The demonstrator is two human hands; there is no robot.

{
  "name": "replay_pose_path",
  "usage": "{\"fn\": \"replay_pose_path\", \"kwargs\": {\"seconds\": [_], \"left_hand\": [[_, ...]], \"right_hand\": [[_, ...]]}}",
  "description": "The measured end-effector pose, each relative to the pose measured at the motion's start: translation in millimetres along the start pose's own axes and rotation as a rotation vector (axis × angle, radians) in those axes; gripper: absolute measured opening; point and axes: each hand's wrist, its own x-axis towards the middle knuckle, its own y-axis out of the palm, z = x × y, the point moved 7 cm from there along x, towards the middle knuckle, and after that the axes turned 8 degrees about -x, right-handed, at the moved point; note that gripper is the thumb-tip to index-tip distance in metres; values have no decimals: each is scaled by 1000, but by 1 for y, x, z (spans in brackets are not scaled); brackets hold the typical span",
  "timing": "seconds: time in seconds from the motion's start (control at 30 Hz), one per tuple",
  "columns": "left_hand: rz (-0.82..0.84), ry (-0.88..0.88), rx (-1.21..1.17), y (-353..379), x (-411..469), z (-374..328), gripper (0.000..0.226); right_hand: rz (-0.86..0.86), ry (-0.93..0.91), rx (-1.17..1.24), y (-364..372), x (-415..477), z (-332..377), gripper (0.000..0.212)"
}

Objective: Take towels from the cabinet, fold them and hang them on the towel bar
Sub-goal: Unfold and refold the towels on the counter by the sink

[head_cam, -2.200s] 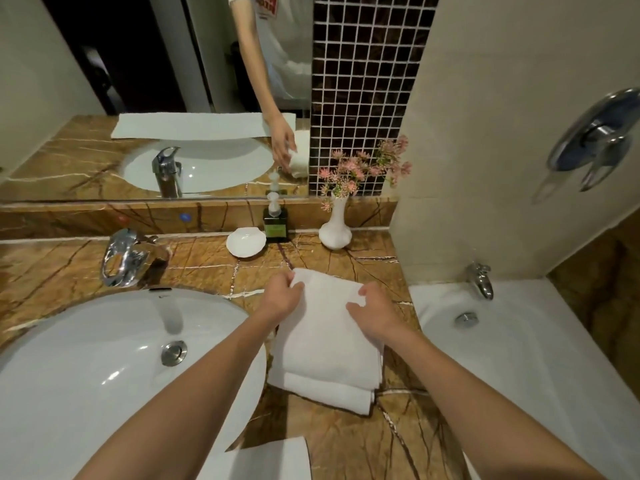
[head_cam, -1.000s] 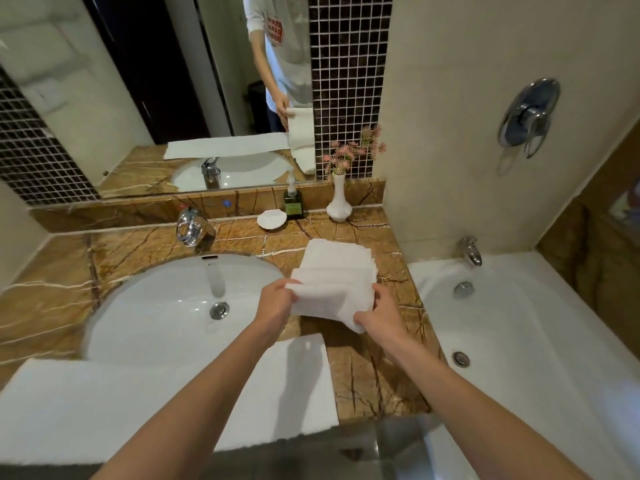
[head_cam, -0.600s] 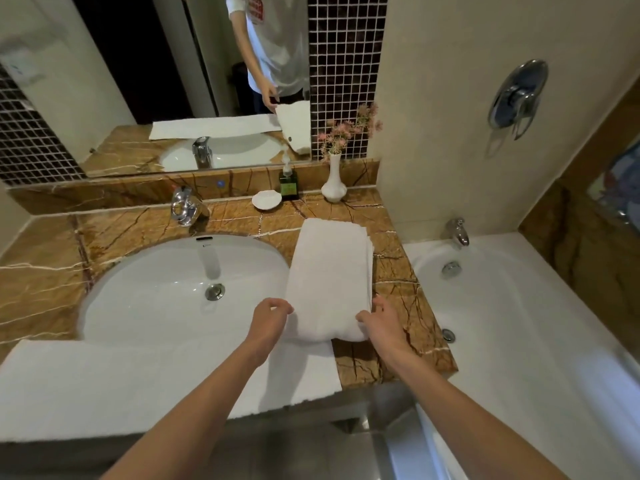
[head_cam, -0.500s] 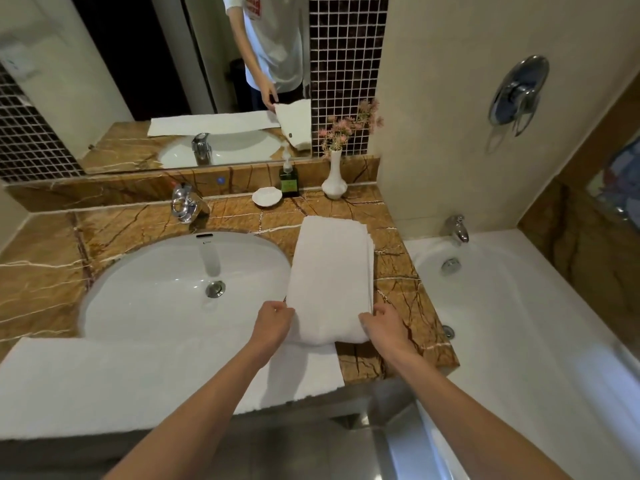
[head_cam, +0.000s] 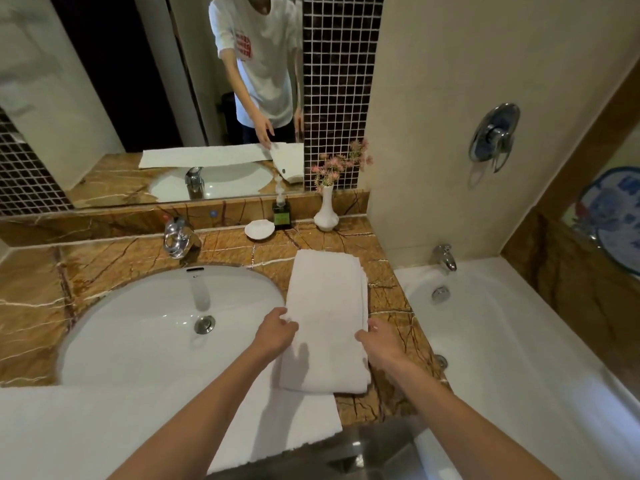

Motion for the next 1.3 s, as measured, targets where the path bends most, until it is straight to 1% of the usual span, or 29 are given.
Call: {"fn": "replay_pose_path", "kwargs": {"seconds": [0.1,0.17,0.23,0.33,0.43,0.47,0.5,0.53,0.6,0.63,0.7,0.77,0.83,0.93,1.0,1.07,1.17,1.3], "left_hand": [[14,20,20,6,16,-17,56],[19,25,19,11,28,-25,58],[14,20,66,14,46,-30,59],[-19,0,171,13,74,-41,44],[-106,22,198,8,102,-57,14],[-135,10,180,8,110,-62,11],[-160,1,151,7,118,-66,17],[-171,-2,125,8,125,-70,18],[-183,-9,107,9,139,-77,11],[-186,-16,113,10,148,-76,11],[-186,-38,120,11,162,-73,17],[-177,-68,93,13,179,-61,21],[-177,-49,46,14,191,-57,21],[-178,-13,-58,16,176,-77,15],[-143,-40,-117,18,169,-86,18],[-132,-60,-115,19,168,-91,20],[-110,-52,-139,18,163,-106,10],[-52,-28,-136,19,150,-126,1]], "right_hand": [[1,-11,-23,-7,12,19,57],[5,-31,-42,-9,30,29,59],[8,-55,-50,-12,53,38,61],[28,-79,-50,-16,92,53,63],[61,-80,-48,-17,124,67,65],[67,-80,-54,-18,134,70,65],[73,-84,-63,-18,143,73,65],[73,-90,-74,-18,152,76,64],[64,-92,-96,-19,165,80,60],[55,-87,-103,-18,169,81,57],[49,-76,-126,-17,177,81,48],[43,-66,-151,-16,188,80,43],[33,-55,-151,-15,195,79,39],[14,-32,-143,-12,202,75,39],[-12,-39,-104,-10,209,72,40],[-57,-42,-93,-13,206,78,34],[-94,-26,-27,-18,194,87,24],[-118,6,67,-23,185,96,21]]}}
